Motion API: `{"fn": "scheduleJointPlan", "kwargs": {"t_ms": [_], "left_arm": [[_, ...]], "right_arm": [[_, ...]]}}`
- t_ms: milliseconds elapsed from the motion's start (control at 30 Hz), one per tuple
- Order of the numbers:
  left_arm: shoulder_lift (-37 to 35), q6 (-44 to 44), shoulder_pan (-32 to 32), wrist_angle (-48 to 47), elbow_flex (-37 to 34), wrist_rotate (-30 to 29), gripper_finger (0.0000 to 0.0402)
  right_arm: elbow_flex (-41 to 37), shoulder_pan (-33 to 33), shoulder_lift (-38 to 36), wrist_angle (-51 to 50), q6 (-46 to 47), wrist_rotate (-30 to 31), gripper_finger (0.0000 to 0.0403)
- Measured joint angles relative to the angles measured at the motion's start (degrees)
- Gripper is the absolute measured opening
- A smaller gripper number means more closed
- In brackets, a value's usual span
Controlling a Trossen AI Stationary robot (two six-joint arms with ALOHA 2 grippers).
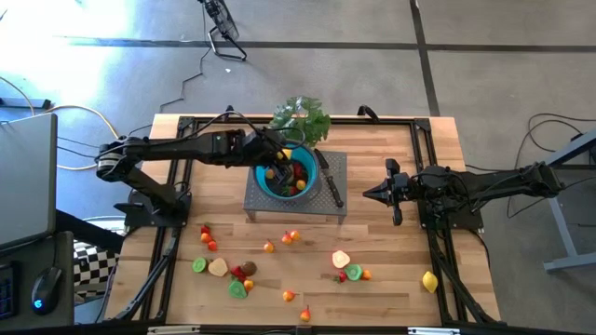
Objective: Pick & Place Fruit
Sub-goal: Put the lemon into the blue strainer bowl on the shelf, then put the pear into the blue strainer bowl on the shelf
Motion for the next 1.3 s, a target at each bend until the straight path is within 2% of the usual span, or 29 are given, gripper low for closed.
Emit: {"fn": "scheduleJointPlan", "kwargs": {"t_ms": [467,867,967,1067,1167,1300], "left_arm": [[0.0,0.8,0.0,0.0,0.0,-0.4,0.0258],[-1.5,5.9,-1.0,-2.7,5.2,-3.3,0.0262],[-3.5,5.6,-2.1,-5.6,5.1,-5.1,0.0251],[-6.9,4.1,-4.7,-7.3,2.9,-6.5,0.0225],[-11.1,4.1,-9.7,-6.1,0.3,-7.6,0.0189],[-17.2,2.5,-17.1,-6.0,-4.1,-13.1,0.0143]], "right_arm": [[0.0,0.0,0.0,0.0,0.0,0.0,0.0003],[0.0,0.0,0.0,0.0,0.0,-1.9,0.0003],[0.0,0.0,0.0,0.0,0.0,-2.8,0.0003],[0.0,0.0,0.0,-0.3,0.1,-2.8,0.0003],[0.0,0.0,0.0,-1.0,0.1,-3.0,0.0003],[0.0,0.0,0.0,-1.4,-0.4,-2.7,0.0003]]}}
